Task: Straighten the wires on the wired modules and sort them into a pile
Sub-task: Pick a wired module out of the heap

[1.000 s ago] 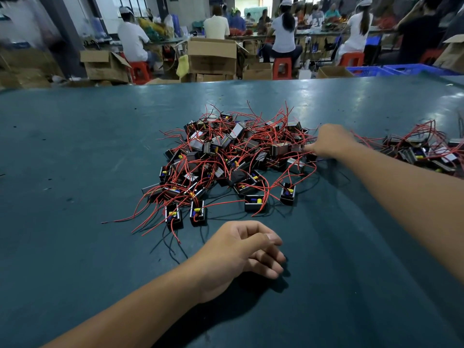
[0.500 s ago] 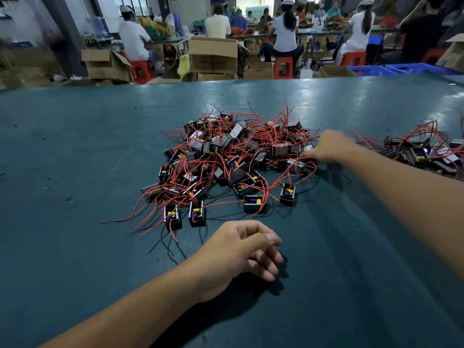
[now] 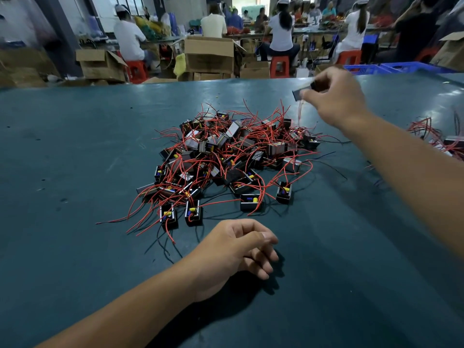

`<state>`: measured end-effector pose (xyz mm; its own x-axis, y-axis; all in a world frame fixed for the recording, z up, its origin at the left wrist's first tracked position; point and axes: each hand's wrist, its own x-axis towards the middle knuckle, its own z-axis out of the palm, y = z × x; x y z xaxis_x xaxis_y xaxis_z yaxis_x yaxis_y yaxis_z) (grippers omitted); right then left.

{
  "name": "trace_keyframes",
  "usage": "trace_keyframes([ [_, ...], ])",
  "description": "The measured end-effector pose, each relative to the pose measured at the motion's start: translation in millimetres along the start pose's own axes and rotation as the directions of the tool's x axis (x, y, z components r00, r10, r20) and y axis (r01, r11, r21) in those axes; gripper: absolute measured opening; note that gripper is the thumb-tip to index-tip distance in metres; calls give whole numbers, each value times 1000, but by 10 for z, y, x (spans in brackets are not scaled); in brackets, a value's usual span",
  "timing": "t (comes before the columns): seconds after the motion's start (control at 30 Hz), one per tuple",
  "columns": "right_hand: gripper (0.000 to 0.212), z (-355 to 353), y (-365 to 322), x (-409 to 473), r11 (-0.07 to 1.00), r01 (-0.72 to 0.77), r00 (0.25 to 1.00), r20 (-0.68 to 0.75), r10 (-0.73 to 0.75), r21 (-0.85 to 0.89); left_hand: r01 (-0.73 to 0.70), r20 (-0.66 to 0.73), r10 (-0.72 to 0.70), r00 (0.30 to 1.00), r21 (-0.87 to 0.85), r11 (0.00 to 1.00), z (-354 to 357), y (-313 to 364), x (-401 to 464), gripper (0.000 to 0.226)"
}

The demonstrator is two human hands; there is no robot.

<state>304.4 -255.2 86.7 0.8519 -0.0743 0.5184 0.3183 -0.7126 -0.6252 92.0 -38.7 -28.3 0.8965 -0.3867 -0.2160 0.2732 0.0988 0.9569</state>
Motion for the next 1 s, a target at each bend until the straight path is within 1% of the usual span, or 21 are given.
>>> trace_keyframes([
  [0.07, 31, -99, -173, -260, 983, 169, 985, -46, -167, 64, -4, -9, 4, 1000, -29, 1000, 0, -7, 3, 12],
  [0.13, 31, -182, -322, -665, 922, 369, 930, -37, -367, 122, -17, -20, 15, 1000, -93, 995, 2, -3, 8, 17],
  [0.17, 29, -196, -356, -906, 870, 475, 879, -23, -476, 134, -29, -26, 25, 999, -141, 990, 1, 7, 11, 23],
  [0.23, 20, -155, -339, -1404, 749, 654, 749, 45, -661, 104, -57, -29, 52, 998, -258, 964, -2, 35, 32, 38],
  [0.27, 17, -112, -305, -1635, 697, 711, 692, 90, -717, 89, -71, -23, 67, 997, -307, 949, -2, 44, 40, 42],
  [0.3, 17, -69, -261, -1825, 662, 744, 651, 129, -748, 87, -83, -13, 84, 996, -326, 942, 1, 43, 41, 41],
  [0.33, 18, -34, -209, -1962, 642, 761, 624, 164, -764, 92, -101, -8, 103, 995, -308, 946, 8, 27, 38, 35],
  [0.4, 19, -4, -102, -2089, 642, 757, 608, 229, -760, 120, -135, -29, 132, 991, -232, 963, 21, -27, 26, 21],
  [0.47, 26, -35, -15, -2078, 673, 716, 617, 284, -734, 185, -154, -78, 140, 987, -209, 966, 11, -45, 17, 14],
  [0.5, 30, -54, 31, -2051, 706, 676, 648, 286, -706, 211, -168, -106, 148, 983, -207, 964, -7, -30, 16, 15],
  [0.53, 33, -69, 76, -2020, 753, 622, 702, 271, -658, 217, -183, -132, 159, 978, -196, 963, -29, -4, 13, 19],
  [0.6, 32, -66, 175, -1960, 866, 472, 832, 240, -499, 163, -206, -161, 182, 970, -151, 967, -74, 47, -3, 27],
  [0.63, 29, -47, 224, -1932, 914, 387, 884, 234, -404, 118, -206, -163, 185, 969, -128, 970, -95, 62, -15, 28],
  [0.67, 25, -19, 273, -1908, 947, 312, 916, 239, -321, 74, -201, -162, 182, 970, -110, 973, -106, 70, -24, 27],
  [0.7, 23, 13, 316, -1890, 966, 256, 932, 257, -256, 35, -192, -159, 175, 972, -97, 976, -117, 77, -30, 26],
  [0.77, 24, 66, 371, -1860, 976, 217, 934, 297, -198, -32, -185, -159, 169, 973, -86, 979, -131, 88, -29, 25],
  [0.93, 25, 121, 354, -1853, 954, 284, 913, 331, -240, -92, -177, -160, 163, 974, -80, 981, -141, 80, -13, 24],
  [1.0, 25, 131, 342, -1856, 953, 286, 906, 352, -235, -99, -169, -166, 154, 974, -82, 982, -148, 72, -10, 25],
])
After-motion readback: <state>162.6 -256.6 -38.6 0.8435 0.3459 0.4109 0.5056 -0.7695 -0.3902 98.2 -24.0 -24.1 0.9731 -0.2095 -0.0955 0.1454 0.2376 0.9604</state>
